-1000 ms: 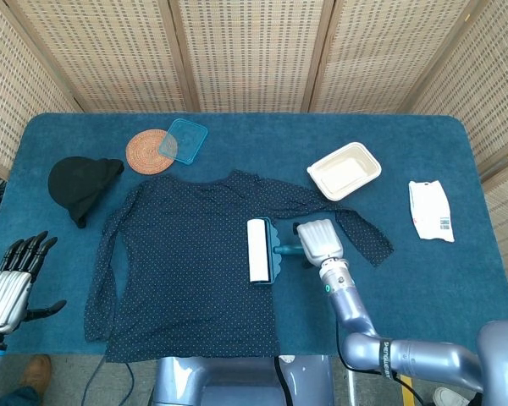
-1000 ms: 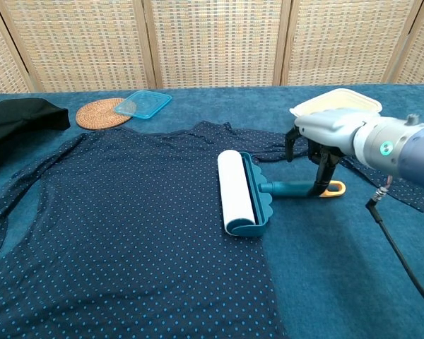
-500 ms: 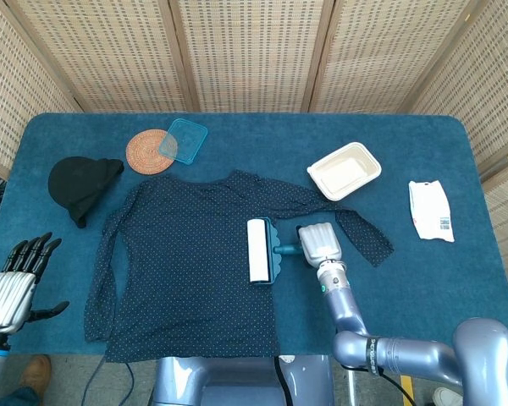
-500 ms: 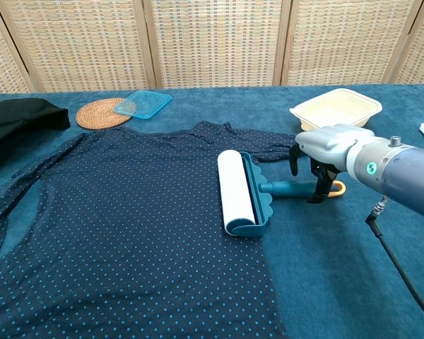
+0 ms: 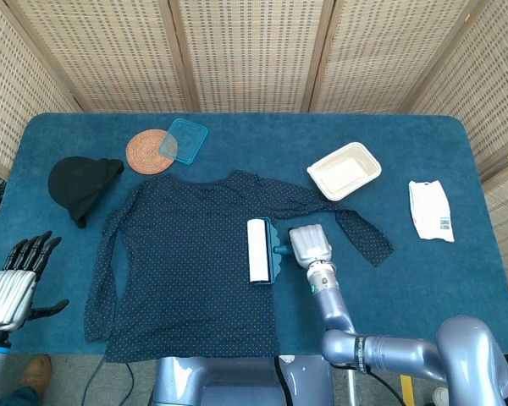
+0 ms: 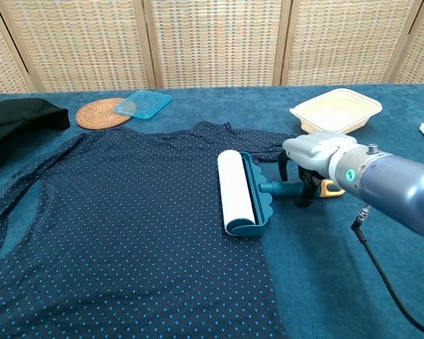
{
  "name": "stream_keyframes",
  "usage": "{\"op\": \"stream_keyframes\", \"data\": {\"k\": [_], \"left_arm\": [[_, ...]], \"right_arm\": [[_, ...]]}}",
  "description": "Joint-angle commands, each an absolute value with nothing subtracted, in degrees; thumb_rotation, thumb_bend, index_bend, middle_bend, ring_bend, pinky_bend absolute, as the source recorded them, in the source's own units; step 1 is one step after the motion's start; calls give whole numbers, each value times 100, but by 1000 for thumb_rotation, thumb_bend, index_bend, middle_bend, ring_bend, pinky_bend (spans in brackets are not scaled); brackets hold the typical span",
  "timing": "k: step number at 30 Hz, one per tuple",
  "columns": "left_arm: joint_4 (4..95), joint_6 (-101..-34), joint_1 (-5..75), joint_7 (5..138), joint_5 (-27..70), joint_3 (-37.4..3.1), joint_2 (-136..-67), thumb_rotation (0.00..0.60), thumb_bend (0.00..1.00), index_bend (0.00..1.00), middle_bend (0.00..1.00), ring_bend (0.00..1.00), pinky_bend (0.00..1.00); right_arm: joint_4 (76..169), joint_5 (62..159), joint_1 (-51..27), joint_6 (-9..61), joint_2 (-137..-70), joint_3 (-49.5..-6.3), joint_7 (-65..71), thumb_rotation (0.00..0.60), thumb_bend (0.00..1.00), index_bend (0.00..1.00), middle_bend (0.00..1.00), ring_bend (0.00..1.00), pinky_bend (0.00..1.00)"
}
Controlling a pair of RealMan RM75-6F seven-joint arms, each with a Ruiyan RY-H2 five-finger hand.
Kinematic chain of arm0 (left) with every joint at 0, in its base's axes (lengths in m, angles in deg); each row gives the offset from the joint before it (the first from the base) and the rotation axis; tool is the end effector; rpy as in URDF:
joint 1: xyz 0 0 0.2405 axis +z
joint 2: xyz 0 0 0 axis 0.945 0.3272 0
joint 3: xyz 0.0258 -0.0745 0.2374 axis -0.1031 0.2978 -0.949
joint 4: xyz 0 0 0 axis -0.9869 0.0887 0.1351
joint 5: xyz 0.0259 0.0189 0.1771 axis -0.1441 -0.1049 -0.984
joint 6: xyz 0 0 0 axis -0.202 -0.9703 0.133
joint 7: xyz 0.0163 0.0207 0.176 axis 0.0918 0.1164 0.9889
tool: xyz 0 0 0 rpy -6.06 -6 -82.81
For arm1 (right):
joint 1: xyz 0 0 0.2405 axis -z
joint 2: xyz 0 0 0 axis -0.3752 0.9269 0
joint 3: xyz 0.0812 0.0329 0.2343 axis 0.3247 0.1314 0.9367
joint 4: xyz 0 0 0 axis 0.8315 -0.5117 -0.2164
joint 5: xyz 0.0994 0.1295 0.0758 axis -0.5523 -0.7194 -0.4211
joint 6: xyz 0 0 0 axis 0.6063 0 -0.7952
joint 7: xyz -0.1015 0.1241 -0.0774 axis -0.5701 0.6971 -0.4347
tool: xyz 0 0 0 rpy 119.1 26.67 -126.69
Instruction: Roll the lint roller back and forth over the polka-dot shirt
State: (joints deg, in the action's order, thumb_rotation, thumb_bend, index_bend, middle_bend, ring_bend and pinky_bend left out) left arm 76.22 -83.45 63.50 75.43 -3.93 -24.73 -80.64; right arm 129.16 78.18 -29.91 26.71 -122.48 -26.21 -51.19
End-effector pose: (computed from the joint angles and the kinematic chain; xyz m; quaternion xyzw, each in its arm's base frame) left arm -0.2708 0.2141 0.1626 -0.6295 -0.4108 -0.3727 0.5442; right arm -0.1280 -0.3716 -0.0575 0.7446 -0.3774 0.2134 0.5075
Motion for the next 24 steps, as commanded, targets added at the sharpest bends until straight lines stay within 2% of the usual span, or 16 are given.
{"op": "stream_keyframes", "data": {"k": [1, 6, 9, 13, 15, 19, 24], "left_arm": [[7614, -8346, 6348, 7534, -383, -2468, -8065, 600, 0, 0, 0, 0, 0], [7606, -8339, 6340, 7522, -366, -2464, -8065, 600, 0, 0, 0, 0, 0], [7600, -8339, 6340, 7514, -358, -2465, -8066, 600, 0, 0, 0, 0, 0], [7600, -8328, 6332, 7497, -354, -2468, -8063, 600, 0, 0, 0, 0, 0], [7604, -8322, 6329, 7487, -355, -2470, -8058, 600, 0, 0, 0, 0, 0], [7609, -8320, 6326, 7455, -365, -2477, -8045, 600, 0, 0, 0, 0, 0], [7615, -8313, 6319, 7392, -363, -2475, -8022, 600, 0, 0, 0, 0, 0]], "right_arm": [[12868, 7803, -3023, 2676, -12302, -2606, -5132, 600, 418, 423, 1000, 1000, 1000], [12769, 7732, -3054, 2711, -12378, -2618, -5185, 600, 510, 447, 1000, 1000, 1000], [12742, 7726, -3054, 2725, -12399, -2637, -5190, 600, 641, 512, 1000, 1000, 1000], [12864, 7828, -3031, 2682, -12330, -2614, -5109, 600, 829, 667, 1000, 1000, 1000], [12940, 7875, -3024, 2659, -12278, -2602, -5085, 600, 907, 686, 1000, 1000, 1000], [13283, 8033, -3043, 2578, -12030, -2566, -5117, 600, 985, 690, 1000, 1000, 1000], [13810, 8309, -3168, 2506, -11611, -2548, -5322, 600, 995, 702, 1000, 1000, 1000]]}}
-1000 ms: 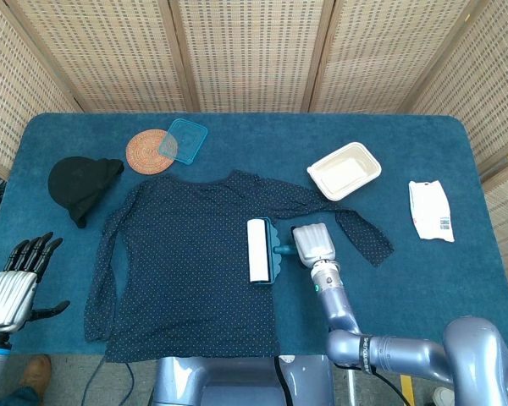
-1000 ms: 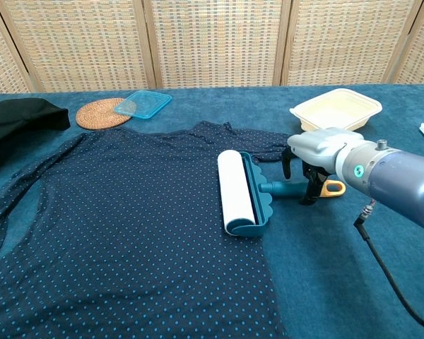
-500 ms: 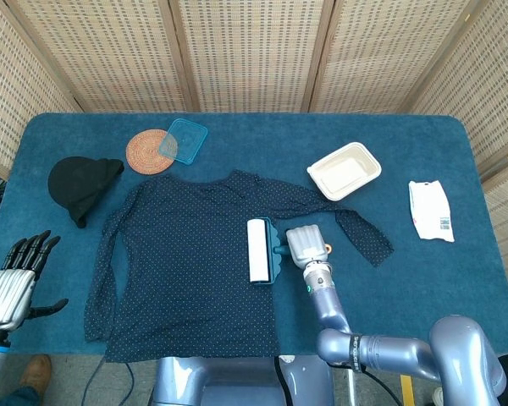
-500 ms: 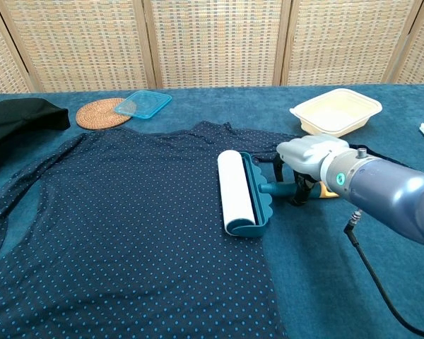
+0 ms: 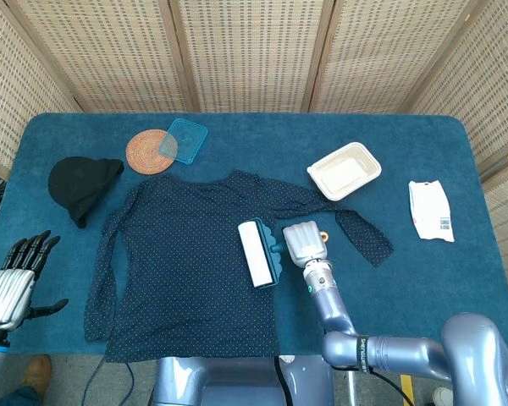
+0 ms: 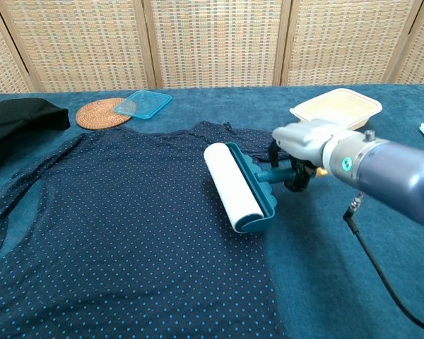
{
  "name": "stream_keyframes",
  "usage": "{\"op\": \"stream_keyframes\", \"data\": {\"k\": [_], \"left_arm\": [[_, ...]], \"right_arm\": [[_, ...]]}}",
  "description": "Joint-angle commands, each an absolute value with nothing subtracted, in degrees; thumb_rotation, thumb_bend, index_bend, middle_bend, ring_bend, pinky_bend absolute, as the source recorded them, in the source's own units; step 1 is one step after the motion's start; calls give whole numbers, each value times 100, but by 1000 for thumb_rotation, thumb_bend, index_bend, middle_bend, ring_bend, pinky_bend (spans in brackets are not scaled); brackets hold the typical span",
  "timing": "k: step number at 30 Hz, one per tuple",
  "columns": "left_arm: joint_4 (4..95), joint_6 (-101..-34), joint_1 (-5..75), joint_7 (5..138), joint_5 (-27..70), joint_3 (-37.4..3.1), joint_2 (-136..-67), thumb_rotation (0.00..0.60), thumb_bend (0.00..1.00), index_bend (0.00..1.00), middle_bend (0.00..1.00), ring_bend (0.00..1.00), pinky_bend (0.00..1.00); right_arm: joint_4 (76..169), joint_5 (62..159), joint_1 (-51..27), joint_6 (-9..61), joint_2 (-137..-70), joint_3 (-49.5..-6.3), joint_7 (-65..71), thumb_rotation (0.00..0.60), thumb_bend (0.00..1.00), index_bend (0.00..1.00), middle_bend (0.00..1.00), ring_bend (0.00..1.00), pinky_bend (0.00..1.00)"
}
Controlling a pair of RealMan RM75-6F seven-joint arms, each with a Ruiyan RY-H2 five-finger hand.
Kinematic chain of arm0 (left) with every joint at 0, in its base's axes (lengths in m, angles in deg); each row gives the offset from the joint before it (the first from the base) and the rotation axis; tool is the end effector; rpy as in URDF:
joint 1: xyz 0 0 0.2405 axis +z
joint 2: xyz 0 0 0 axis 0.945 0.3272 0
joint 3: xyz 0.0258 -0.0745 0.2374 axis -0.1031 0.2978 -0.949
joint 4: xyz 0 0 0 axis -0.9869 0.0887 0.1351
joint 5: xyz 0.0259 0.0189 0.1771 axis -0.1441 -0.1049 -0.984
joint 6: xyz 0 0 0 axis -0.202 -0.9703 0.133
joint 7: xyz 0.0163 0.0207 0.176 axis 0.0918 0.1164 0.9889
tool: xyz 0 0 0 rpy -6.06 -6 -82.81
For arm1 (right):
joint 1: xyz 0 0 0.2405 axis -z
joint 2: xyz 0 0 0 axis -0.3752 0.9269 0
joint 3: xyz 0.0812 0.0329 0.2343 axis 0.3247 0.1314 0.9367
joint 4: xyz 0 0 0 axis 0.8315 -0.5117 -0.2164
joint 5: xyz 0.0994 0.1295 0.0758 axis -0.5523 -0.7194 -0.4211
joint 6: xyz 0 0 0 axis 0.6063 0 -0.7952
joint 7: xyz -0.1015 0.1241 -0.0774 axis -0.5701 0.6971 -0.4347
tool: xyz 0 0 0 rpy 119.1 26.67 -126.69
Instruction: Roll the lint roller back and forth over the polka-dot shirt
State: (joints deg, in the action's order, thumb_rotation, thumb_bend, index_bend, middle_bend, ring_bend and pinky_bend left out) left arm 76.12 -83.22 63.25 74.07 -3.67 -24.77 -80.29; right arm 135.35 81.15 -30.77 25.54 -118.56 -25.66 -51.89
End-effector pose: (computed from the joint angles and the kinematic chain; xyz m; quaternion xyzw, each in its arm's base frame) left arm -0.2717 0.2152 0.1641 -0.6262 -0.4169 -0.3758 0.5411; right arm -0.1053 -0.3721 -0.0382 0.7562 -0.3478 0.2428 0.4982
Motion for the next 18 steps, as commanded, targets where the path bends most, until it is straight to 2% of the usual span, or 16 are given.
{"op": "stream_keyframes", "data": {"k": [1, 6, 11, 18], "left_arm": [[7619, -8303, 6313, 7379, -356, -2472, -8016, 600, 0, 0, 0, 0, 0], [7611, -8287, 6299, 7323, -316, -2451, -7999, 600, 0, 0, 0, 0, 0], [7581, -8219, 6267, 7281, -249, -2430, -7997, 600, 0, 0, 0, 0, 0], [7513, -8080, 6210, 7192, -91, -2385, -7997, 600, 0, 0, 0, 0, 0]], "right_arm": [[13896, 8418, -3223, 2499, -11519, -2560, -5404, 600, 995, 703, 1000, 1000, 1000], [13923, 9046, -3542, 2601, -11287, -2746, -5841, 600, 995, 708, 1000, 1000, 1000], [13550, 9708, -3940, 2959, -11248, -2972, -6215, 600, 997, 718, 1000, 1000, 1000], [13115, 9539, -4394, 3278, -11433, -2977, -6840, 600, 996, 723, 1000, 1000, 1000]]}}
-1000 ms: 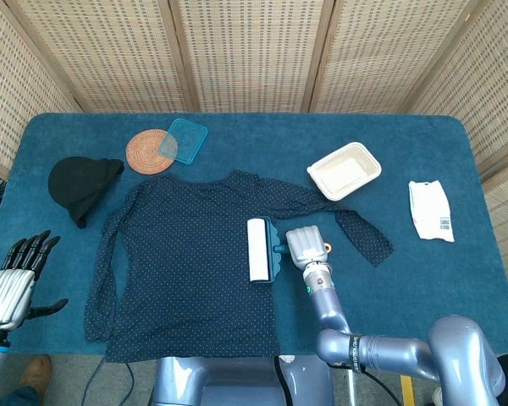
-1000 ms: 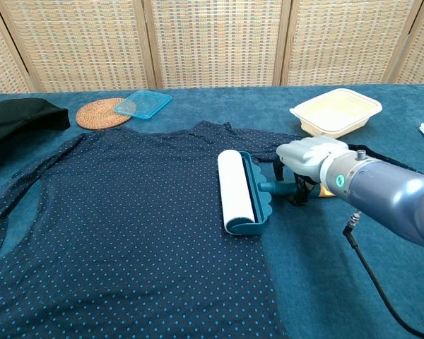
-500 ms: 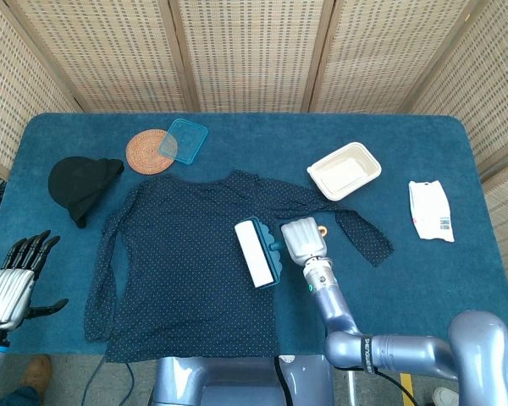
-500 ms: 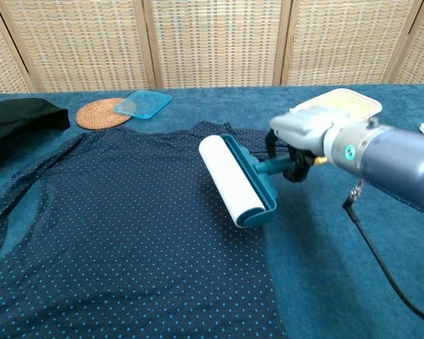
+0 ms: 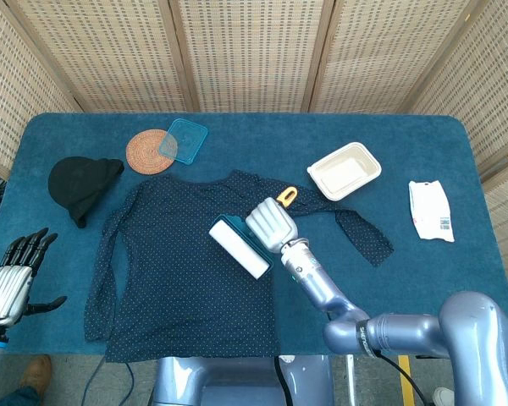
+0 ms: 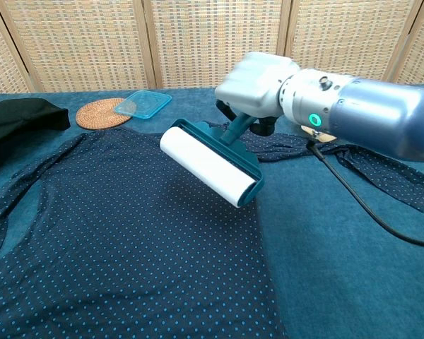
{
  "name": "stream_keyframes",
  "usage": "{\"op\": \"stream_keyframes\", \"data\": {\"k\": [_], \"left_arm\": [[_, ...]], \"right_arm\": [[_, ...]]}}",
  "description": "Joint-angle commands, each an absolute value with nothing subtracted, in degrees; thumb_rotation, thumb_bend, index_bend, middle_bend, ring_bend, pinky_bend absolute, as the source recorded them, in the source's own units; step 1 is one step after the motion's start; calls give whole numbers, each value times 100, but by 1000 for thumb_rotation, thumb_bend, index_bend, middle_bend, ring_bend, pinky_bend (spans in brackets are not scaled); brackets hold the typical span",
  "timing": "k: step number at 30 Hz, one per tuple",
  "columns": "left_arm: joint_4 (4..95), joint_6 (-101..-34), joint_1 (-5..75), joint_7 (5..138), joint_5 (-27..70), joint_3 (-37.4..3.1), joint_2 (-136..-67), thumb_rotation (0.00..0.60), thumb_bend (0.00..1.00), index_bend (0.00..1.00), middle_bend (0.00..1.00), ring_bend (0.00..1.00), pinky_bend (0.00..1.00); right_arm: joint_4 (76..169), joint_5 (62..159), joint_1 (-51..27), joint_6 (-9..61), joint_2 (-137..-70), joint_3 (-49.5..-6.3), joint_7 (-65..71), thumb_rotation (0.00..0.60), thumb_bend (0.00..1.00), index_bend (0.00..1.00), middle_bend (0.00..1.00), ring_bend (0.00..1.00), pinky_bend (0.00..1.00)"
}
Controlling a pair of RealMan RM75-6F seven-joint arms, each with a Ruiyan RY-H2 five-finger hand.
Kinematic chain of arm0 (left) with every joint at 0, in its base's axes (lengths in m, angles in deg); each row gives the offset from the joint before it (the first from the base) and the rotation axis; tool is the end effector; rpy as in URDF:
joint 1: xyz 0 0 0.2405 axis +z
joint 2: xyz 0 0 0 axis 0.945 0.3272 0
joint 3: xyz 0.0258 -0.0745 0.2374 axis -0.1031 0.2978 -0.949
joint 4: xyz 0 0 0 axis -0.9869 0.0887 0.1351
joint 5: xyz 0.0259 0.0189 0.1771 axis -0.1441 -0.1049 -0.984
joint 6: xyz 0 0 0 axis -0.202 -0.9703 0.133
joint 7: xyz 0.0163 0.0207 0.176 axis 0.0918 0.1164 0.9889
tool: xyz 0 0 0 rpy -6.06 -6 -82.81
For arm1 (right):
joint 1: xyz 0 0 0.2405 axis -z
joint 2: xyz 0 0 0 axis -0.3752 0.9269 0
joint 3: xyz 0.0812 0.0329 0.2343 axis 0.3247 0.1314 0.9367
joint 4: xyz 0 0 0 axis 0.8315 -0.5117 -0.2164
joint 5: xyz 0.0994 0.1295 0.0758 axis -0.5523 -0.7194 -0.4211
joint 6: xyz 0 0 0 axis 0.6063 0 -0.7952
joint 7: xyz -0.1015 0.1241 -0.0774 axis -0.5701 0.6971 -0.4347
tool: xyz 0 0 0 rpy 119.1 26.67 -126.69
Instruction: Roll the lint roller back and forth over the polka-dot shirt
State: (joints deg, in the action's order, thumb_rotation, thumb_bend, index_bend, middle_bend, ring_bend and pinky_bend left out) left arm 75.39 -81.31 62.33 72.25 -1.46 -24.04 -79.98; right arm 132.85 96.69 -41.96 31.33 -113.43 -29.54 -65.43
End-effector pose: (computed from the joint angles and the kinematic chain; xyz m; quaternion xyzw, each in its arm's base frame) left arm -0.2779 0.2221 0.1654 -0.6185 -0.4315 -0.3715 0.5415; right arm -0.0206 -0.3913 -0.0210 0.8360 -0.0171 0.2384 0.4940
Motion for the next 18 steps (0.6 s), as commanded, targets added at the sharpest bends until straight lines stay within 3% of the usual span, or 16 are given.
{"op": "stream_keyframes", "data": {"k": [1, 11, 18], "left_arm": [[7501, -8043, 6192, 7171, -60, -2375, -7999, 600, 0, 0, 0, 0, 0], [7414, -7825, 6085, 7104, 131, -2322, -8017, 600, 0, 0, 0, 0, 0], [7383, -7785, 6061, 7078, 173, -2315, -8025, 600, 0, 0, 0, 0, 0]], "right_arm": [[13059, 9419, -4480, 3324, -11475, -2977, -6998, 600, 996, 724, 1000, 1000, 1000], [12602, 7871, -5065, 3134, -12189, -2929, -8187, 600, 996, 730, 1000, 1000, 1000], [12536, 7487, -5159, 2751, -12539, -3008, -8494, 600, 1000, 738, 1000, 1000, 1000]]}}
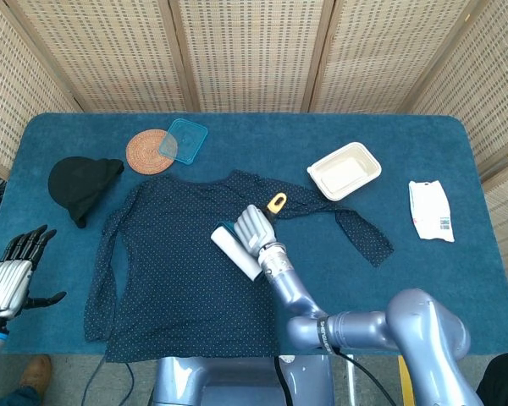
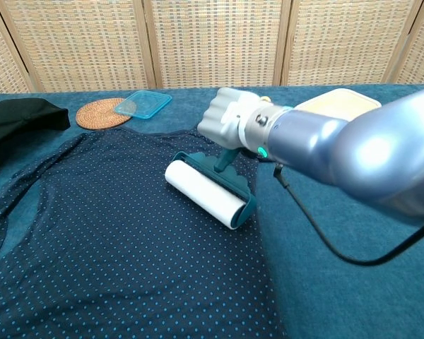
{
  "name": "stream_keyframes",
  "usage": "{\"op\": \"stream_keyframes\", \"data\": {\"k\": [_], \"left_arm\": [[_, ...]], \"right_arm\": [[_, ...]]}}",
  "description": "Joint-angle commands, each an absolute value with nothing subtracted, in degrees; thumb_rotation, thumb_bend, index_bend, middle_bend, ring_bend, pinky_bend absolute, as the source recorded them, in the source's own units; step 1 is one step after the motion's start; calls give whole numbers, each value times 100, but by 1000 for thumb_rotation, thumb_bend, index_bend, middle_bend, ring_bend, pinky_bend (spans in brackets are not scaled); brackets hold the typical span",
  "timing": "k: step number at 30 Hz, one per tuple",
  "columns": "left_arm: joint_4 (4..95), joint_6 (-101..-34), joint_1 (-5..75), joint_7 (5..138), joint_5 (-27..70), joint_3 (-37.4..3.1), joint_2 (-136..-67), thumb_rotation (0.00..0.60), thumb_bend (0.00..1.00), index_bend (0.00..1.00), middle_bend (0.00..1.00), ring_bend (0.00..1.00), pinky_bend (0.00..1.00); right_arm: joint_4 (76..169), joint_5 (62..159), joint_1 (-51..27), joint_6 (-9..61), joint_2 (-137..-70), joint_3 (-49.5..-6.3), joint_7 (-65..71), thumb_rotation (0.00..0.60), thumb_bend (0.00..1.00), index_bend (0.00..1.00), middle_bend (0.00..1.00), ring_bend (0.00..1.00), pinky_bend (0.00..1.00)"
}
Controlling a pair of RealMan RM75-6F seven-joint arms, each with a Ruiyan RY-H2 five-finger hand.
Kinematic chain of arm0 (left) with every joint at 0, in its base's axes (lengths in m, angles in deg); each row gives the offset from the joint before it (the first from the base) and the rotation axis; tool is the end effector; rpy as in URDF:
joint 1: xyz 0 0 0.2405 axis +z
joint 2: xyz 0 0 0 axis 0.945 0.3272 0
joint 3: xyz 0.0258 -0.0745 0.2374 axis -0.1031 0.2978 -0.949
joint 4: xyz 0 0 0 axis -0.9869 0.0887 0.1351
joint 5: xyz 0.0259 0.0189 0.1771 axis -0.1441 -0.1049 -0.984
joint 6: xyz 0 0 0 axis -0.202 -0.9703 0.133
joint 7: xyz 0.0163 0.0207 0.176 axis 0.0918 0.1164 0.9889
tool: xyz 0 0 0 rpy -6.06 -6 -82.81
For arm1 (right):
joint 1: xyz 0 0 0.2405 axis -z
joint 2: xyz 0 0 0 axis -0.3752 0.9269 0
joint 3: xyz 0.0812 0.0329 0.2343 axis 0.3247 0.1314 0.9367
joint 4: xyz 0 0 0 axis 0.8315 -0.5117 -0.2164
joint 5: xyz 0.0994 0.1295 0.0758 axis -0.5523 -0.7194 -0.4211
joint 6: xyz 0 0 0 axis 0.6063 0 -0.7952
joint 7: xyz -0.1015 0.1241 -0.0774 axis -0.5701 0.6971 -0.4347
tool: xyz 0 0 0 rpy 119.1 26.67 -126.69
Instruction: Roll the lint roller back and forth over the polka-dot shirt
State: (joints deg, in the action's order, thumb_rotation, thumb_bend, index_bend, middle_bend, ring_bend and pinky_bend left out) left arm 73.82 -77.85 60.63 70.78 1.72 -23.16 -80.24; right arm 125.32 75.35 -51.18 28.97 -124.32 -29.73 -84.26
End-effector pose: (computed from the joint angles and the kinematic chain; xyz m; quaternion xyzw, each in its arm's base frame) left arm -0.2871 0.2331 0.1623 -0.6135 -0.4498 -0.3589 0.5408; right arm -0.0081 -0.3928 -0.0758 0.8486 0.0051 0.1179 0.5157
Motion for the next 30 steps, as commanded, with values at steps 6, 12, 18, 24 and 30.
{"op": "stream_keyframes", "data": {"k": [6, 12, 18, 24, 30], "left_arm": [[7398, -7815, 6069, 7099, 152, -2329, -8027, 600, 0, 0, 0, 0, 0], [7399, -7819, 6069, 7108, 143, -2342, -8033, 600, 0, 0, 0, 0, 0], [7391, -7824, 6068, 7087, 159, -2336, -8028, 600, 0, 0, 0, 0, 0], [7381, -7813, 6060, 7090, 173, -2335, -8032, 600, 0, 0, 0, 0, 0], [7377, -7808, 6056, 7097, 187, -2333, -8037, 600, 0, 0, 0, 0, 0]], "right_arm": [[12791, 7704, -5074, 2194, -12778, -3064, -8418, 600, 1000, 740, 1000, 1000, 1000], [12903, 8069, -5016, 1875, -13023, -3190, -8436, 600, 1000, 743, 1000, 1000, 1000], [13042, 8090, -5005, 1738, -13245, -3261, -8729, 600, 1000, 743, 1000, 1000, 1000], [13213, 8046, -4989, 1746, -13360, -3301, -8955, 600, 1000, 747, 1000, 1000, 1000], [13355, 8133, -4961, 1748, -13396, -3332, -9004, 600, 1000, 755, 1000, 1000, 1000]]}}
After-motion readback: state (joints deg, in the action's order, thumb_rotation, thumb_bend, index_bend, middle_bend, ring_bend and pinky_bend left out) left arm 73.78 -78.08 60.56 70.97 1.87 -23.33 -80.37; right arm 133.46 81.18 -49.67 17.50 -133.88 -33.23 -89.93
